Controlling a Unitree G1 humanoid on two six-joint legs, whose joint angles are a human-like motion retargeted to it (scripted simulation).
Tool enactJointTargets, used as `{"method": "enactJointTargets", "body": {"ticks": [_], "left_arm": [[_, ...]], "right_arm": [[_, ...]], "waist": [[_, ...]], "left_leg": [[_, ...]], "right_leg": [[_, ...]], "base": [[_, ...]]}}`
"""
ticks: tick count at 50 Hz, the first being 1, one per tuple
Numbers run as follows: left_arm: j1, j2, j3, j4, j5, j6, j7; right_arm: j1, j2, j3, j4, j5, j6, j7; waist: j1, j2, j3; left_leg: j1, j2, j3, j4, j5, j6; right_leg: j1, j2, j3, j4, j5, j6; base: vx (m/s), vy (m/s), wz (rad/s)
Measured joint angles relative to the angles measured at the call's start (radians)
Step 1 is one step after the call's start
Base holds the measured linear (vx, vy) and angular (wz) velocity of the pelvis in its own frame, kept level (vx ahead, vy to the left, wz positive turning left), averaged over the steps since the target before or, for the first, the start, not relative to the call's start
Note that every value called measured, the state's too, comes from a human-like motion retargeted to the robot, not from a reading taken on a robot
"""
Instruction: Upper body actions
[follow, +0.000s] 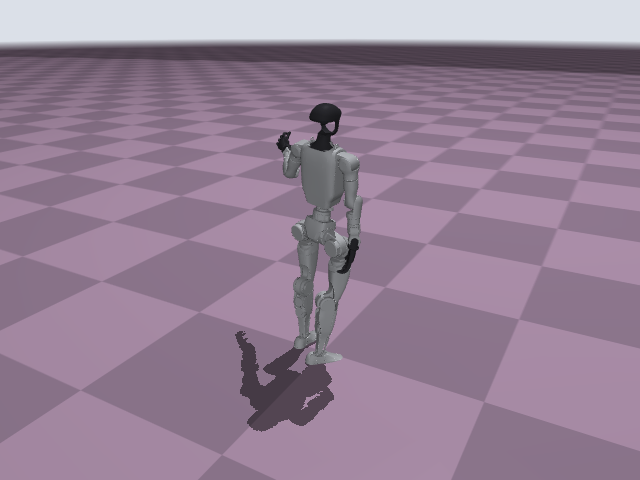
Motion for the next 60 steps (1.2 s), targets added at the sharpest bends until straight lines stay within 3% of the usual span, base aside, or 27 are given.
{"method": "enactJointTargets", "body": {"ticks": [3,8,12,15,18,21,24,29,37,50,55,60], "left_arm": [[0.005,-0.009,-0.033,-0.088,-0.013,-0.047,-0.010],[-0.013,-0.025,-0.130,-0.222,-0.142,-0.207,-0.075],[-0.057,-0.029,-0.263,-0.293,-0.351,-0.312,-0.241],[-0.112,-0.034,-0.412,-0.304,-0.517,-0.297,-0.402],[-0.175,-0.035,-0.595,-0.248,-0.620,-0.228,-0.578],[-0.236,-0.047,-0.761,-0.141,-0.609,-0.147,-0.748],[-0.283,-0.071,-0.839,-0.048,-0.539,-0.120,-0.823],[-0.329,-0.118,-0.859,0.027,-0.433,-0.174,-0.772],[-0.325,-0.103,-0.830,-0.011,-0.394,-0.181,-0.713],[-0.129,-0.026,-0.579,-0.575,-0.185,-0.096,-0.266],[-0.122,-0.020,-0.523,-0.624,-0.162,-0.030,-0.278],[-0.145,-0.024,-0.458,-0.507,-0.091,-0.024,-0.278]], "right_arm": [[0.001,0.001,-0.003,0.002,0.012,-0.004,-0.003],[0.003,0.000,-0.008,0.008,0.042,-0.007,-0.010],[0.006,-0.001,-0.010,0.012,0.060,-0.010,-0.015],[0.013,-0.001,-0.006,0.012,0.070,-0.014,-0.021],[0.019,-0.004,-0.005,0.015,0.078,-0.016,-0.026],[0.020,-0.002,-0.011,0.018,0.081,-0.012,-0.027],[0.016,0.004,-0.015,0.016,0.073,-0.005,-0.026],[0.005,0.015,-0.004,-0.002,0.026,-0.004,-0.026],[0.007,0.010,-0.016,0.001,0.027,-0.005,-0.035],[0.010,0.002,-0.032,0.018,0.079,-0.009,-0.060],[0.013,0.004,-0.029,0.017,0.074,-0.011,-0.063],[0.008,0.005,-0.018,0.023,0.070,-0.004,-0.057]], "waist": [[0.004,-0.004,-0.004],[0.008,-0.010,-0.006],[0.013,-0.015,-0.009],[0.017,-0.017,-0.015],[0.019,-0.015,-0.025],[0.018,-0.013,-0.035],[0.005,-0.010,-0.037],[-0.019,-0.005,-0.034],[-0.011,0.003,-0.036],[0.018,0.000,-0.031],[-0.012,-0.003,-0.028],[-0.037,0.002,-0.037]], "left_leg": [[0.002,0.005,0.019,-0.001,-0.003,0.000],[0.008,0.013,0.047,-0.002,-0.008,0.000],[0.012,0.019,0.068,-0.003,-0.012,-0.001],[0.015,0.024,0.080,-0.003,-0.014,-0.001],[0.015,0.027,0.087,-0.003,-0.014,-0.001],[0.014,0.028,0.086,-0.002,-0.015,-0.001],[0.016,0.028,0.082,0.000,-0.014,0.000],[0.021,0.028,0.085,0.000,-0.016,0.001],[0.032,0.037,0.125,-0.002,-0.024,0.000],[0.035,0.046,0.178,-0.005,-0.034,-0.005],[0.029,0.036,0.134,-0.003,-0.027,-0.002],[0.021,0.030,0.102,-0.001,-0.023,0.000]], "right_leg": [[-0.005,0.003,0.019,0.002,0.001,-0.001],[-0.009,0.008,0.046,0.004,0.001,-0.001],[-0.010,0.009,0.066,0.007,0.002,0.002],[-0.009,0.011,0.079,0.007,0.001,0.004],[-0.007,0.013,0.084,0.006,0.000,0.005],[-0.005,0.016,0.083,0.004,0.000,0.005],[-0.002,0.020,0.077,0.002,0.002,0.002],[-0.004,0.020,0.078,0.002,0.007,-0.001],[-0.009,0.030,0.114,0.004,0.009,-0.005],[-0.031,0.029,0.171,0.011,0.013,-0.003],[-0.032,0.025,0.130,0.014,0.015,-0.007],[-0.032,0.019,0.101,0.015,0.014,-0.006]], "base": [[-0.03,-0.05,-0.32],[-0.05,-0.04,-0.30],[-0.07,-0.04,-0.27],[-0.05,-0.02,-0.22],[-0.03,0.02,-0.08],[-0.04,0.06,-0.02],[-0.02,0.02,0.02],[0.00,0.00,0.00],[0.00,0.00,-0.26],[0.01,-0.03,-0.17],[0.00,-0.01,0.40],[0.02,0.05,0.36]]}}
